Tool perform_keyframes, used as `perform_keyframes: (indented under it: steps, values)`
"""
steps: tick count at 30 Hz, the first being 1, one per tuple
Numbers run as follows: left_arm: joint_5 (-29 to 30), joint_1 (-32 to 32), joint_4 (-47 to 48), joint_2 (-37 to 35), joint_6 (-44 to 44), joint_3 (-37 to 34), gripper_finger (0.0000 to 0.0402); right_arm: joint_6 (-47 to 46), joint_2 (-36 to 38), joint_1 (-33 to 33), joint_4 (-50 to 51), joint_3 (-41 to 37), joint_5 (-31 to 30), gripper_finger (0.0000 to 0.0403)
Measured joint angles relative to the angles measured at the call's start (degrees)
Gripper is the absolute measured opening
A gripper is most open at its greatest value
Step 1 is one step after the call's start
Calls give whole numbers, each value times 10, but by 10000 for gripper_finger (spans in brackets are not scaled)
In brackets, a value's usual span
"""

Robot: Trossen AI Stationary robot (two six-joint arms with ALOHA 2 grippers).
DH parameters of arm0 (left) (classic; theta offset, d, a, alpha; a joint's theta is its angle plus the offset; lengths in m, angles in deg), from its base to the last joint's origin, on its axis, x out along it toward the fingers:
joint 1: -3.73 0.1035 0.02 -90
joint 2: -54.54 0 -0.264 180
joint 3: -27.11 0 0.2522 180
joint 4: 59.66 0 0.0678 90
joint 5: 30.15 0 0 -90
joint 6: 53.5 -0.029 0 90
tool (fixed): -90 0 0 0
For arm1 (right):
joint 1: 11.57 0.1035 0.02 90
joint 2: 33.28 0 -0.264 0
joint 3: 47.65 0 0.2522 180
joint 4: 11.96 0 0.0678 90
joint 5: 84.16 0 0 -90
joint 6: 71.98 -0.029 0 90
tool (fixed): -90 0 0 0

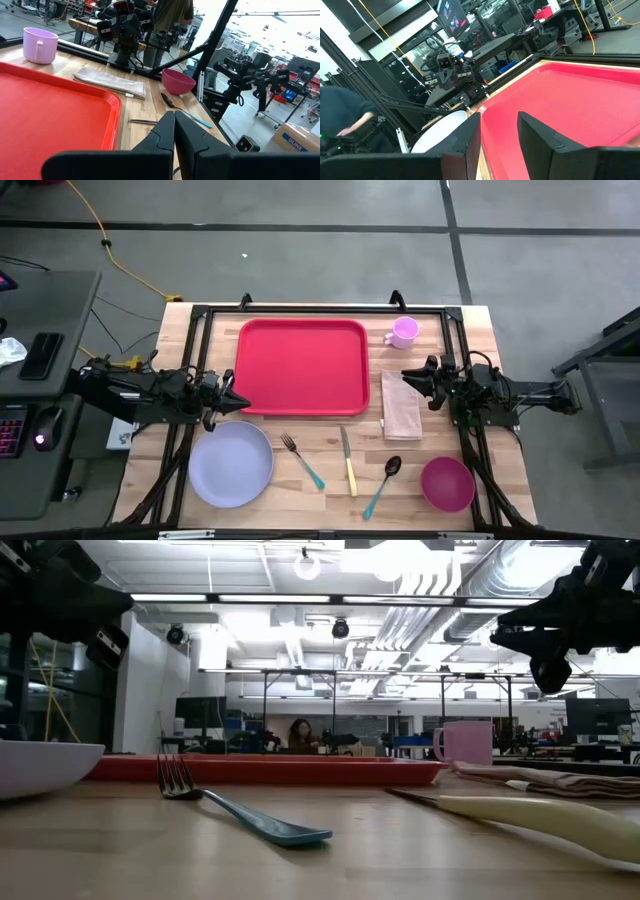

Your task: Set up tray

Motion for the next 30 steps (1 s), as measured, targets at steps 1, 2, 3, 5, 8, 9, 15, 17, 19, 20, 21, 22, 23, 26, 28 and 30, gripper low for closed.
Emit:
perform_keyframes:
  steps: [1,2,3,5,8,9,15,17,19,20,21,22,23,26,28,30]
  values:
    - [0,0,0,0,0,0,40,0,0,0,0,0,0,108]
    - [0,0,0,0,0,0,40,0,0,0,0,0,0,108]
    - [0,0,0,0,0,0,40,0,0,0,0,0,0,108]
    - [0,0,0,0,0,0,40,0,0,0,0,0,0,108]
    - [0,0,0,0,0,0,40,0,0,0,0,0,0,108]
    - [0,0,0,0,0,0,40,0,0,0,0,0,0,108]
    - [0,0,0,0,0,0,40,0,0,0,0,0,0,108]
    - [0,0,0,0,0,0,40,0,0,0,0,0,0,108]
    - [10,0,-2,0,0,0,40,0,0,0,0,0,0,108]
    - [19,0,-3,0,0,0,40,0,0,0,0,0,0,108]
    - [28,0,-4,0,0,0,40,0,0,0,0,0,0,108]
    - [35,0,-6,0,0,0,40,0,0,0,0,0,0,108]
    - [39,0,-7,0,0,0,40,0,0,0,0,0,0,108]
    - [44,0,-9,0,0,0,40,0,0,0,0,0,0,108]
    - [44,0,-9,0,0,0,40,0,0,0,0,0,0,108]
    - [44,0,-11,0,0,0,40,0,0,0,0,0,0,108]
